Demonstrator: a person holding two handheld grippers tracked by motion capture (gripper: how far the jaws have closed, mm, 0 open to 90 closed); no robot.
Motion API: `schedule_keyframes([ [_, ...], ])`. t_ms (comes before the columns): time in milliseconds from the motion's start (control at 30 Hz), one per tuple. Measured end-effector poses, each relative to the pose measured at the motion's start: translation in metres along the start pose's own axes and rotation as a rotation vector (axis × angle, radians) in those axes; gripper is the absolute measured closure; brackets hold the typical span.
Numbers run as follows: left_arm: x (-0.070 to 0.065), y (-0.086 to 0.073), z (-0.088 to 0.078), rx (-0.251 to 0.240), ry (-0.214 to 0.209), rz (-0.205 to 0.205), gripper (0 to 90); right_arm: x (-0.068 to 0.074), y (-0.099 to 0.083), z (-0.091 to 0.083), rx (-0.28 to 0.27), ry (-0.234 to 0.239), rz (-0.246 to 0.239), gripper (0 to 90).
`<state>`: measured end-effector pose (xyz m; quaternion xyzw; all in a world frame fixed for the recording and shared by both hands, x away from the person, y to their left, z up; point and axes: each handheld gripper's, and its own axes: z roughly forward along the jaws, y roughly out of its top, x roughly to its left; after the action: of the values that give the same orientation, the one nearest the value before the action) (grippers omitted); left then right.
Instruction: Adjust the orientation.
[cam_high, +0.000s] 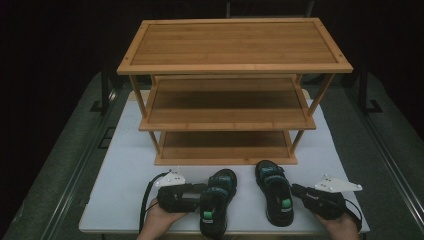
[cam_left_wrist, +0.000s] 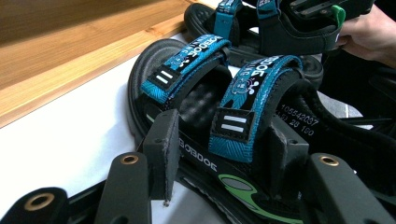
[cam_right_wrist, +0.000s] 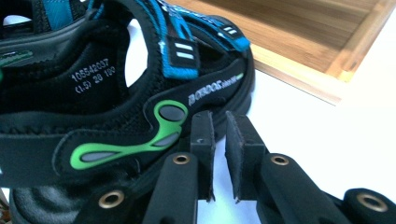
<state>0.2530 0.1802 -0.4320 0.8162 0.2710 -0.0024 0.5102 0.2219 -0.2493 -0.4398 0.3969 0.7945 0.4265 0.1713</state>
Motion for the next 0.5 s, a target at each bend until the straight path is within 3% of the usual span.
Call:
schedule_keyframes([
  [267,-0.002,0.003,0.006,0.005,-0.007,0.0,48.1,-0.001,0.0,-0.015,-0.045,0.0,0.044,75.9],
  [500,-0.008,0.007,0.013,0.025,0.006,0.013,44.3,0.007,0.009,-0.025,-0.096,0.053,0.056,63.0],
])
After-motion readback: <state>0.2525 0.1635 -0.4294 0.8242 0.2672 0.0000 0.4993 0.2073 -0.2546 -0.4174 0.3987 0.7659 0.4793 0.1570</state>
